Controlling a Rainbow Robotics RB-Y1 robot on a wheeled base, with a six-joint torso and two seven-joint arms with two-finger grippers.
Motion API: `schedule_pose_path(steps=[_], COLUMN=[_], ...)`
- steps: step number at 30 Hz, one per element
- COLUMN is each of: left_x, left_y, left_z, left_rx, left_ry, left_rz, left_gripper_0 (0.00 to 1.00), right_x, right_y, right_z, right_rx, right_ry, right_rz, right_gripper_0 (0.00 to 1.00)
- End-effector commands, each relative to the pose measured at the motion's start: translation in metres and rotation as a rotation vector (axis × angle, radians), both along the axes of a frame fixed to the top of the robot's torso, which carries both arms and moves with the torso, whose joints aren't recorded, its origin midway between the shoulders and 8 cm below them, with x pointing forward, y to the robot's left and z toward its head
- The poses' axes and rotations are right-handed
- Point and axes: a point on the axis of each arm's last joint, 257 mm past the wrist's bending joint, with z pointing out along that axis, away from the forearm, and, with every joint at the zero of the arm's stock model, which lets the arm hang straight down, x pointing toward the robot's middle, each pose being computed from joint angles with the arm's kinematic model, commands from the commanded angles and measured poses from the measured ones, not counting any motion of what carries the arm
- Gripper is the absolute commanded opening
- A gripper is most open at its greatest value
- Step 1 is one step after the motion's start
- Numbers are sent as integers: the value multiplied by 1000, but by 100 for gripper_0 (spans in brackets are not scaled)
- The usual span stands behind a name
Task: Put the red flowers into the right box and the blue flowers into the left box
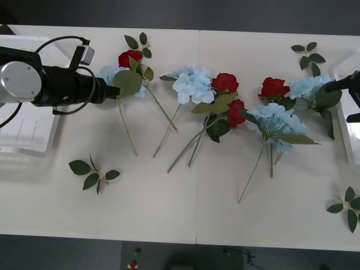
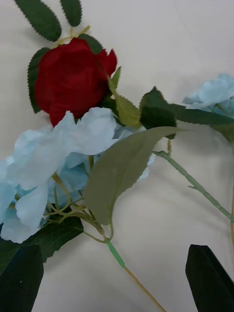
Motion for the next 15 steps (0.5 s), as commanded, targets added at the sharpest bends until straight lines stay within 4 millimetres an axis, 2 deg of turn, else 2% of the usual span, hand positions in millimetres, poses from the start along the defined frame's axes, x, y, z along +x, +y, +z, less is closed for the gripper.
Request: schedule_pose_path(steps=[1,2,3,9,15], left_x=[14,15,16,17,7], left_y=[7,4,2,-3,-5], left_z=[-3,-9,-12,-27,-39], left_rx=[-9,-18,-34,-47,-18], left_ry=[13,28,41,90,179], left_rz=[81,101,125,208,271], left_gripper_0=[85,97,100,100,100], right_x=[24,30,35,57,80], right_y=[-7,-9,-12,-20,-16], right_z=[-2,-9,-16,-53,-70], right_rx=[-72,-110,-150,-270,-283], right_ry=[-48,-59,-71,-83,-92], right_rz=[-29,-29,-26,-22,-44], right_gripper_0=[100,100,100,100,100])
